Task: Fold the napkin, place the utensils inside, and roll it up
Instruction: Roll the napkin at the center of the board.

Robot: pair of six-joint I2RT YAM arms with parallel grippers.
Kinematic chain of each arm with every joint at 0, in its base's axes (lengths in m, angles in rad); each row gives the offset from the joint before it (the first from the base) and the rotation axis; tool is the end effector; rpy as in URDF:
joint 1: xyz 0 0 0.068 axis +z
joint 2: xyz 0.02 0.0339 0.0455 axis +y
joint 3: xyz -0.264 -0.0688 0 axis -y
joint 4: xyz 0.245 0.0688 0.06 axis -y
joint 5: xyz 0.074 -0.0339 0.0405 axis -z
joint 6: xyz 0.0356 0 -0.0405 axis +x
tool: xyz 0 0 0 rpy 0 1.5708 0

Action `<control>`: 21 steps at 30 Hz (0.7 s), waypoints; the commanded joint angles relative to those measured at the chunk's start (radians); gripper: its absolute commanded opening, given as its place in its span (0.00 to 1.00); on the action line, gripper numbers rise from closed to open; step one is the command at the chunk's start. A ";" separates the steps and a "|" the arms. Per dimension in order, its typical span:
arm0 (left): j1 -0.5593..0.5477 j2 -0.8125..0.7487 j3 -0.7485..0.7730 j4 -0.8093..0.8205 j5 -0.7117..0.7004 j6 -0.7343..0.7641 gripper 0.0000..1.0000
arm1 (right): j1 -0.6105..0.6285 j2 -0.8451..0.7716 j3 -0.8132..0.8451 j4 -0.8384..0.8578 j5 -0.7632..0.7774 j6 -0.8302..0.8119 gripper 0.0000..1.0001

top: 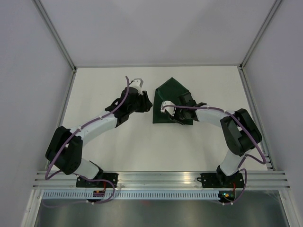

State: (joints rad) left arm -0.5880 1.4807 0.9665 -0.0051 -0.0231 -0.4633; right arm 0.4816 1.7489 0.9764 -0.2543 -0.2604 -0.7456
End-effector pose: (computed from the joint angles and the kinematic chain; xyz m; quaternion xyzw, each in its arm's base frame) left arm 0.2785 -0.1847 0.2538 0.0481 0.8636 -0.2432 0.4391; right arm 0.2973 0.1657 0.1525 -0.5785 0.7608 0.0889 0.2805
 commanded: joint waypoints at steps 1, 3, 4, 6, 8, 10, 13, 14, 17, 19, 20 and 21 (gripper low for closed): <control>-0.022 0.010 -0.037 0.115 0.014 0.063 0.47 | -0.017 0.057 -0.021 -0.080 -0.028 -0.011 0.31; -0.042 0.010 -0.055 0.146 -0.009 0.080 0.47 | -0.018 0.063 -0.016 -0.086 -0.040 -0.011 0.27; -0.048 0.012 -0.072 0.164 -0.029 0.086 0.47 | -0.024 0.067 -0.012 -0.098 -0.052 -0.011 0.25; -0.070 0.013 -0.087 0.212 -0.050 0.106 0.47 | -0.035 0.083 0.008 -0.117 -0.071 -0.015 0.23; -0.088 0.015 -0.117 0.267 -0.092 0.135 0.46 | -0.044 0.090 0.025 -0.143 -0.095 -0.020 0.20; -0.113 0.018 -0.141 0.306 -0.115 0.159 0.46 | -0.057 0.103 0.039 -0.166 -0.108 -0.028 0.18; -0.148 0.023 -0.172 0.379 -0.164 0.209 0.46 | -0.072 0.115 0.060 -0.203 -0.141 -0.040 0.15; -0.154 0.027 -0.176 0.393 -0.175 0.224 0.45 | -0.077 0.119 0.067 -0.212 -0.158 -0.043 0.15; -0.162 0.036 -0.195 0.442 -0.215 0.256 0.42 | -0.093 0.142 0.097 -0.255 -0.183 -0.058 0.14; -0.171 0.039 -0.213 0.487 -0.242 0.275 0.40 | -0.106 0.162 0.123 -0.292 -0.212 -0.073 0.13; -0.179 0.039 -0.224 0.511 -0.244 0.303 0.40 | -0.110 0.176 0.131 -0.306 -0.221 -0.077 0.12; -0.184 0.043 -0.233 0.536 -0.244 0.322 0.40 | -0.121 0.184 0.140 -0.318 -0.240 -0.084 0.12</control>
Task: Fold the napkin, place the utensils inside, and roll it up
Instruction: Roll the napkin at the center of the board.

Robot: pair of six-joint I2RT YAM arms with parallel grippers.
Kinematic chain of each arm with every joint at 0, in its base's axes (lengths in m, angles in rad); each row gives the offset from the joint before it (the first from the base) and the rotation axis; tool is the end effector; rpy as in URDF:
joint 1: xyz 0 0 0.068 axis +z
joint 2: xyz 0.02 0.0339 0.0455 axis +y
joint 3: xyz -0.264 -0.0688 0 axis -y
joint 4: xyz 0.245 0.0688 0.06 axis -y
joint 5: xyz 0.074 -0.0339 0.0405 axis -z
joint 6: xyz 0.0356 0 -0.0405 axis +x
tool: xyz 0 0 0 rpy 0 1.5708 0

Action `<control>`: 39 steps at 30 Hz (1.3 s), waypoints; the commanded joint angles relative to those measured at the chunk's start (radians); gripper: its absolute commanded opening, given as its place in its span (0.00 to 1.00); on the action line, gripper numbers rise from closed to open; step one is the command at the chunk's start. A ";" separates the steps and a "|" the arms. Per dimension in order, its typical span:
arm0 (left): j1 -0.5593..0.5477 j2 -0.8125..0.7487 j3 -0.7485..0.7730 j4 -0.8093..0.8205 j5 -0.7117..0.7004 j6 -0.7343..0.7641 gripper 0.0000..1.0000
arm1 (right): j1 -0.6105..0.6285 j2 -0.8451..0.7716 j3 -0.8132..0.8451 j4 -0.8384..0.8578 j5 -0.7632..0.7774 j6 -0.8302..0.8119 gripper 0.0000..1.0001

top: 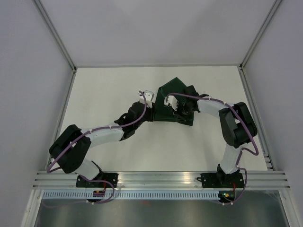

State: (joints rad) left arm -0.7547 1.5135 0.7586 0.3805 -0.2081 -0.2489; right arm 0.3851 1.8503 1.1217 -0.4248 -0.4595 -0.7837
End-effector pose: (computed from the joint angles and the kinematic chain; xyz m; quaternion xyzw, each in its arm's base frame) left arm 0.2423 -0.2178 0.2131 0.1490 0.8104 -0.1942 0.5323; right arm 0.3263 0.1493 0.1521 -0.5649 0.7685 0.1784 0.2419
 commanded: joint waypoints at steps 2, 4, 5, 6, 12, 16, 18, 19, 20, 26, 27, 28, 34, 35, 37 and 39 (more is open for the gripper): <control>-0.026 0.016 -0.041 0.204 -0.057 0.170 0.43 | -0.034 0.096 0.019 -0.184 -0.057 -0.064 0.11; -0.041 0.028 -0.048 0.257 -0.030 0.220 0.46 | -0.048 0.119 0.044 -0.216 -0.080 -0.077 0.10; -0.043 0.031 -0.056 0.283 -0.014 0.274 0.47 | -0.052 0.127 0.053 -0.227 -0.087 -0.089 0.10; -0.049 0.036 -0.061 0.314 -0.005 0.296 0.49 | -0.061 0.145 0.064 -0.239 -0.093 -0.094 0.10; -0.051 0.071 -0.107 0.498 0.168 0.491 0.57 | -0.095 0.224 0.144 -0.347 -0.142 -0.134 0.09; -0.051 0.102 -0.045 0.416 0.324 0.595 0.60 | -0.111 0.260 0.196 -0.400 -0.166 -0.158 0.08; -0.052 0.126 -0.001 0.342 0.389 0.620 0.61 | -0.120 0.274 0.213 -0.425 -0.179 -0.167 0.08; -0.051 0.132 0.010 0.327 0.407 0.626 0.62 | -0.121 0.279 0.219 -0.428 -0.180 -0.169 0.08; -0.052 0.148 0.019 0.296 0.426 0.632 0.63 | -0.123 0.285 0.220 -0.433 -0.180 -0.169 0.08; -0.052 0.208 0.103 0.170 0.486 0.753 0.63 | -0.132 0.309 0.245 -0.456 -0.182 -0.178 0.08; -0.052 0.227 0.125 0.131 0.492 0.770 0.64 | -0.127 0.313 0.253 -0.462 -0.180 -0.178 0.08; -0.054 0.237 0.133 0.117 0.493 0.799 0.64 | -0.129 0.316 0.254 -0.465 -0.180 -0.178 0.08; -0.061 0.284 0.172 0.043 0.507 0.875 0.64 | -0.129 0.320 0.260 -0.477 -0.180 -0.183 0.08; -0.063 0.287 0.180 0.037 0.507 0.882 0.65 | -0.130 0.320 0.260 -0.482 -0.180 -0.183 0.08; -0.070 0.297 0.182 0.037 0.500 0.905 0.66 | -0.130 0.325 0.262 -0.482 -0.180 -0.183 0.08; -0.075 0.303 0.189 0.032 0.503 0.915 0.67 | -0.129 0.325 0.267 -0.486 -0.179 -0.181 0.08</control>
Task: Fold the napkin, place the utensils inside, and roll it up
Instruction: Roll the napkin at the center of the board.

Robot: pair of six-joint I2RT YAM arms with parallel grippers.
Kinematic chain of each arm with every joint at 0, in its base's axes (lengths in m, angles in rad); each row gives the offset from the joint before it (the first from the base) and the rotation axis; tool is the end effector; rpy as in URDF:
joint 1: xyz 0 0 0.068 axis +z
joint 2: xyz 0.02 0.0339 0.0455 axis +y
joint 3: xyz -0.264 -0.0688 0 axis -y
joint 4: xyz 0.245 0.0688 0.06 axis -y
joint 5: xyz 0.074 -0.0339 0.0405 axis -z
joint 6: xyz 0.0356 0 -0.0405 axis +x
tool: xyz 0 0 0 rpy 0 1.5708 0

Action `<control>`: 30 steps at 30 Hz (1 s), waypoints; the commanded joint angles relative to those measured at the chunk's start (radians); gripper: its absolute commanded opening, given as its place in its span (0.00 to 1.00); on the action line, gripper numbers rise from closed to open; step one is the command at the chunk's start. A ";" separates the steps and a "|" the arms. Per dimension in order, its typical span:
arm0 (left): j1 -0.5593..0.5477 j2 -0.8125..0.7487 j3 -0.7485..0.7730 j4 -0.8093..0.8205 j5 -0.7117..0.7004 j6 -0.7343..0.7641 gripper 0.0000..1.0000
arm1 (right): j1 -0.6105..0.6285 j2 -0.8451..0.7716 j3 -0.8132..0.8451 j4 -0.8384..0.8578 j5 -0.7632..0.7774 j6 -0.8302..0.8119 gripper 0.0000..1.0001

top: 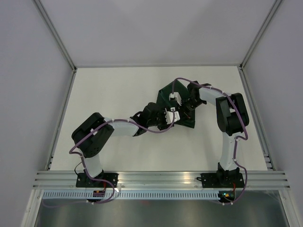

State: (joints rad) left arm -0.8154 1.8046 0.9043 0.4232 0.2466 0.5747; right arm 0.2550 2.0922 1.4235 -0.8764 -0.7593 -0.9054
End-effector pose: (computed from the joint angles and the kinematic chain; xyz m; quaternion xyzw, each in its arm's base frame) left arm 0.2520 -0.2803 0.1658 0.5920 0.6101 -0.1662 0.4997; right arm 0.3649 0.1204 0.1378 -0.5131 0.7741 0.3473 0.1297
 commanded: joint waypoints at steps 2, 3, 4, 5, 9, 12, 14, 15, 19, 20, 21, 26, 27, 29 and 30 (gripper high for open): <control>-0.025 0.022 0.050 -0.015 0.043 0.106 0.67 | 0.000 0.086 -0.031 -0.036 0.121 -0.059 0.07; -0.027 0.024 0.050 -0.017 0.046 0.125 0.67 | 0.000 0.086 -0.032 -0.038 0.121 -0.058 0.08; -0.034 0.032 0.050 -0.015 0.046 0.132 0.68 | 0.000 0.088 -0.032 -0.036 0.123 -0.058 0.08; -0.037 0.035 0.057 -0.023 0.045 0.143 0.68 | 0.000 0.089 -0.029 -0.036 0.123 -0.056 0.08; -0.048 0.070 0.084 -0.058 0.042 0.186 0.68 | 0.000 0.097 -0.018 -0.039 0.123 -0.055 0.08; -0.048 0.093 0.100 -0.069 0.040 0.209 0.68 | 0.000 0.103 -0.014 -0.045 0.121 -0.055 0.07; -0.048 0.107 0.116 -0.084 0.040 0.217 0.68 | 0.000 0.103 -0.012 -0.047 0.121 -0.055 0.07; -0.048 0.111 0.116 -0.084 0.040 0.220 0.68 | 0.000 0.104 -0.012 -0.047 0.123 -0.053 0.07; -0.048 0.137 0.122 -0.101 0.022 0.250 0.66 | 0.000 0.106 -0.008 -0.053 0.123 -0.055 0.07; -0.048 0.140 0.122 -0.100 0.017 0.254 0.66 | 0.000 0.108 -0.006 -0.053 0.123 -0.055 0.07; -0.048 0.150 0.123 -0.092 0.011 0.257 0.66 | 0.000 0.106 -0.008 -0.055 0.123 -0.055 0.07; -0.048 0.179 0.151 -0.135 0.008 0.278 0.58 | 0.001 0.109 -0.006 -0.061 0.123 -0.058 0.07; -0.048 0.183 0.163 -0.159 0.008 0.283 0.51 | 0.000 0.106 -0.006 -0.061 0.124 -0.058 0.07; -0.050 0.187 0.169 -0.175 0.010 0.289 0.43 | 0.000 0.106 -0.006 -0.062 0.124 -0.058 0.07; -0.051 0.187 0.173 -0.184 0.011 0.292 0.38 | 0.000 0.106 -0.005 -0.062 0.123 -0.058 0.07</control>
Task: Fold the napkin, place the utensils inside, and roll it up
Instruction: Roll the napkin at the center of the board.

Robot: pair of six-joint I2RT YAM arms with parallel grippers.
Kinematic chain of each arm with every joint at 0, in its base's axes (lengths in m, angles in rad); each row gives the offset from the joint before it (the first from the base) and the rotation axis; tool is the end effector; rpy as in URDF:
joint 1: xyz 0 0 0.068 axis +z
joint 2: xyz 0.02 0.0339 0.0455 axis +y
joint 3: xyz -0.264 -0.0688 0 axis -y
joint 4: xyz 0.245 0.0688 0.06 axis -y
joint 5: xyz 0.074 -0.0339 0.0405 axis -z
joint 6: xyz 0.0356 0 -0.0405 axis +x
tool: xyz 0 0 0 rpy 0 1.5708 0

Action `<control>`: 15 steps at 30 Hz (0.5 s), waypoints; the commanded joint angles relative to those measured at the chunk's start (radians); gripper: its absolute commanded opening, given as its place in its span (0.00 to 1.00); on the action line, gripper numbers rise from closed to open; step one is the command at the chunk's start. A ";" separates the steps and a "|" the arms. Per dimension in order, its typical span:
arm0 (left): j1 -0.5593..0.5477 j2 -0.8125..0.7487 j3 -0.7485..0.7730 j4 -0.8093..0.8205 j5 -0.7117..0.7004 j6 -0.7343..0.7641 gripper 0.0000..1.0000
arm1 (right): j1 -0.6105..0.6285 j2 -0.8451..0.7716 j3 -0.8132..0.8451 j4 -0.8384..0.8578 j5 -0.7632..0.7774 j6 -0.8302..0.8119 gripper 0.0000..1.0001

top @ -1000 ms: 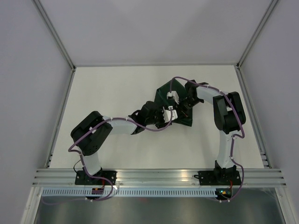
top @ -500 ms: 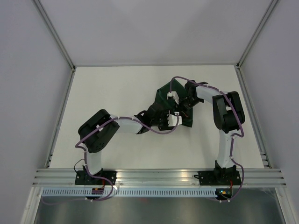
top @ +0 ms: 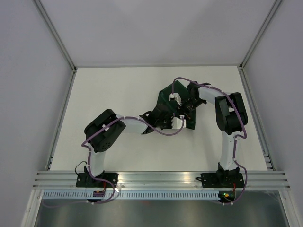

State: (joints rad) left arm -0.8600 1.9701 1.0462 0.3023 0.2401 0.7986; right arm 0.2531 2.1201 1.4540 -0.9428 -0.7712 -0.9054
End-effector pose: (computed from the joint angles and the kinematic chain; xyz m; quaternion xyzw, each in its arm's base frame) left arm 0.2588 -0.3135 0.1342 0.6882 0.5561 -0.1204 0.4502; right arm 0.3653 0.1201 0.1350 -0.5011 0.7792 0.3619 0.1038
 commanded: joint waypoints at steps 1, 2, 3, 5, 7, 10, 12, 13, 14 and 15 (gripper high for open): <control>-0.008 0.018 0.032 -0.078 0.018 0.076 0.36 | 0.002 0.080 -0.037 0.004 0.135 -0.058 0.07; -0.014 0.018 0.031 -0.084 0.015 0.080 0.35 | 0.002 0.078 -0.038 0.004 0.135 -0.058 0.07; -0.017 0.018 0.029 -0.091 0.013 0.085 0.31 | 0.002 0.080 -0.038 0.004 0.135 -0.058 0.07; -0.028 0.013 0.025 -0.101 0.010 0.091 0.27 | 0.002 0.080 -0.038 0.006 0.133 -0.056 0.07; -0.034 0.010 0.023 -0.114 0.014 0.093 0.19 | 0.002 0.080 -0.038 0.006 0.133 -0.055 0.07; -0.045 0.004 0.035 -0.146 0.024 0.082 0.09 | 0.003 0.075 -0.043 0.009 0.131 -0.052 0.08; -0.047 0.006 0.058 -0.189 0.042 0.051 0.02 | 0.002 0.069 -0.046 0.018 0.131 -0.044 0.09; -0.047 0.004 0.066 -0.204 0.050 0.041 0.02 | 0.002 0.067 -0.049 0.022 0.131 -0.041 0.09; -0.047 0.006 0.072 -0.212 0.056 0.031 0.02 | 0.002 0.061 -0.052 0.025 0.131 -0.038 0.10; -0.047 0.003 0.078 -0.219 0.068 0.018 0.02 | 0.002 0.057 -0.058 0.033 0.130 -0.036 0.13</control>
State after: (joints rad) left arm -0.8879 1.9697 1.0943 0.1757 0.2379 0.8425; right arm 0.2512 2.1204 1.4525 -0.9501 -0.7704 -0.9028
